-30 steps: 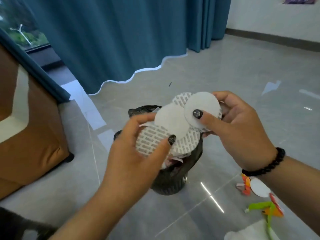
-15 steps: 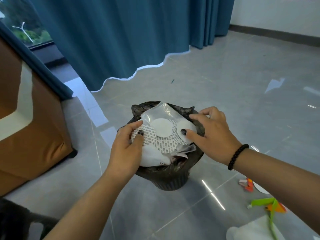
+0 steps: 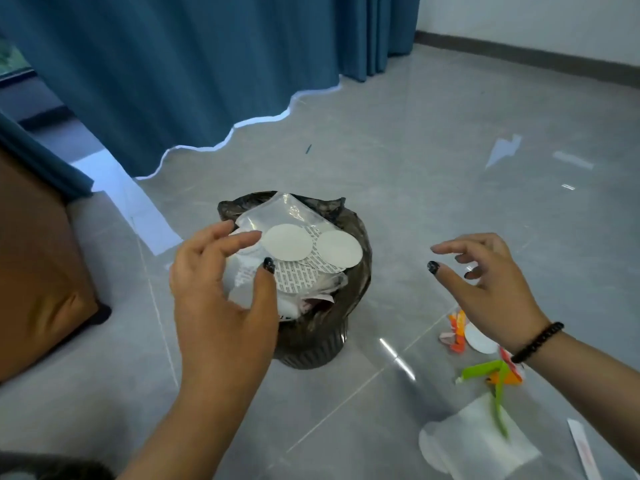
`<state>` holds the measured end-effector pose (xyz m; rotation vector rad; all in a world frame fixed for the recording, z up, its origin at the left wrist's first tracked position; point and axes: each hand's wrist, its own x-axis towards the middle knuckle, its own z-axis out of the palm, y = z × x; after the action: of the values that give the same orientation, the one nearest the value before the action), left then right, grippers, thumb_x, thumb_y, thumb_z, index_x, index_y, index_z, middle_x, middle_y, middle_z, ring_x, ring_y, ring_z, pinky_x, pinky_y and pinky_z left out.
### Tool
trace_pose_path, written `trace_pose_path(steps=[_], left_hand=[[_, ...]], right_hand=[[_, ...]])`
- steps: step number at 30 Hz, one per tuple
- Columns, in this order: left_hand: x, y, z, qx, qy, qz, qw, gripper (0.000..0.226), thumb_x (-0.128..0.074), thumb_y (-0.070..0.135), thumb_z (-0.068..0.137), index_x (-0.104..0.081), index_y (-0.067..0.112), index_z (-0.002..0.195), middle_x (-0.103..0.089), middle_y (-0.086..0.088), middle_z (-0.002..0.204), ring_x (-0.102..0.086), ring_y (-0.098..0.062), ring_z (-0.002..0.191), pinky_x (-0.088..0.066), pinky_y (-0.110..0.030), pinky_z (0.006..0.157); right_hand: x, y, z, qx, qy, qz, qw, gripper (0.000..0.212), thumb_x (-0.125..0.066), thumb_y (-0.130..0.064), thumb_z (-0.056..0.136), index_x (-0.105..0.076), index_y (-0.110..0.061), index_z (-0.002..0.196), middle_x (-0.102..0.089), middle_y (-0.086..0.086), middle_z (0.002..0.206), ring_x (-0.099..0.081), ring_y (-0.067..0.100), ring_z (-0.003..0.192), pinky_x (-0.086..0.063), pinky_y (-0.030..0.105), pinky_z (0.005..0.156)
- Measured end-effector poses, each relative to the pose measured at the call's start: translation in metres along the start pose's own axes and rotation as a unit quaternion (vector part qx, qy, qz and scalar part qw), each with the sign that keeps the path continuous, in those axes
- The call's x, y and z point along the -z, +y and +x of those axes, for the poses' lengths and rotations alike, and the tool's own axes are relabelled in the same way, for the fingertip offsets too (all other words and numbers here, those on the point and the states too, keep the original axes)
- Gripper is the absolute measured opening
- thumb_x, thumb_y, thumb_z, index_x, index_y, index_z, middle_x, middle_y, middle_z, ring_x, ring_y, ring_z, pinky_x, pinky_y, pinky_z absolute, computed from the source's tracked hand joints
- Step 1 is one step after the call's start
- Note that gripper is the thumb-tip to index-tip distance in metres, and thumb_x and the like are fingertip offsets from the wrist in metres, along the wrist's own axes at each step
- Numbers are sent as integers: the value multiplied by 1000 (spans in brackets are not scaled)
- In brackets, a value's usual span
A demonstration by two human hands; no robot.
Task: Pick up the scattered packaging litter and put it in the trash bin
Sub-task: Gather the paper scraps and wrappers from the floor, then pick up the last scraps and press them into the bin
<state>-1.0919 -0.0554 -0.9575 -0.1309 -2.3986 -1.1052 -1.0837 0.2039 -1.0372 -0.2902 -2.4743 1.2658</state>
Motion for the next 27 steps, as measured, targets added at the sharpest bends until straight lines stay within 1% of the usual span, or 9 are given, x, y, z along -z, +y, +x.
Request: trace_pose_path(steps=[3, 6, 10, 13, 16, 18, 20, 22, 27], left_hand=[[-25, 21, -33, -20, -35, 12, 999, 42, -63, 19, 70, -53, 36, 108, -42, 3, 136, -33, -17, 130, -24, -37, 105], [-52, 27, -69, -53, -79, 25, 995, 50, -63, 19, 65, -51, 35, 111, -37, 1, 141, -30, -21, 132, -22, -47, 103], [-85, 26, -110, -89, -155, 22, 984, 50, -53, 29, 68, -48, 33, 118, -31, -2, 145, -27, -22, 136, -17, -38, 103], [-107, 23, -138, -127, -215, 20, 968, 54, -55, 25, 67, -47, 32, 120, -32, -4, 147, -29, -24, 136, -19, -40, 103], [-132, 10, -159, -135, -292, 30, 946, 56, -58, 22, 70, -44, 31, 124, -34, -2, 147, -30, -19, 134, -20, -37, 105], [-150, 8, -172, -78, -355, 53, 930, 55, -57, 29, 82, -34, 34, 132, -21, 5, 153, -18, -13, 135, -22, -33, 108], [-167, 10, -187, 84, -401, 75, 909, 72, -62, 42, 85, -19, 35, 142, -4, 7, 155, -6, -13, 138, -22, -32, 112], [-180, 11, -204, 205, -403, 135, 882, 92, -68, 53, 77, -13, 31, 147, -2, 1, 155, -8, -21, 140, -27, -37, 110], [-197, -2, -245, 277, -383, 175, 864, 102, -84, 48, 58, -29, 27, 142, -20, -2, 146, -24, -25, 131, -38, -43, 99]], right_hand=[[22, 41, -20, -87, 13, -26, 996, 16, -68, -13, 83, -66, -26, 92, -46, -3, 106, -51, 15, 97, -39, 13, 71], [39, 76, -46, -158, 0, -63, 985, 18, -68, -8, 82, -66, -23, 91, -47, 2, 107, -50, 20, 99, -43, 29, 79], [55, 113, -87, -217, -31, -131, 967, 25, -73, -8, 76, -65, -27, 91, -53, 7, 108, -50, 29, 109, -46, 45, 92], [70, 133, -112, -254, -17, -170, 952, 27, -72, -2, 76, -67, -20, 95, -54, 12, 114, -45, 36, 116, -36, 42, 101], [87, 148, -126, -316, 9, -209, 925, 27, -69, -10, 80, -65, -13, 107, -50, 13, 124, -38, 33, 121, -30, 37, 102], [103, 158, -137, -374, 36, -236, 896, 40, -70, -17, 80, -59, -12, 118, -45, 15, 132, -34, 34, 126, -31, 40, 103], [118, 166, -150, -442, 50, -248, 861, 56, -72, -26, 78, -50, -11, 127, -40, 19, 137, -29, 36, 130, -32, 43, 104], [128, 173, -167, -504, 39, -250, 826, 73, -75, -39, 75, -42, -12, 134, -36, 21, 139, -28, 38, 131, -31, 45, 105], [130, 187, -200, -597, -3, -210, 774, 101, -78, -57, 62, -30, -16, 142, -32, 22, 136, -38, 41, 123, -35, 42, 103]])
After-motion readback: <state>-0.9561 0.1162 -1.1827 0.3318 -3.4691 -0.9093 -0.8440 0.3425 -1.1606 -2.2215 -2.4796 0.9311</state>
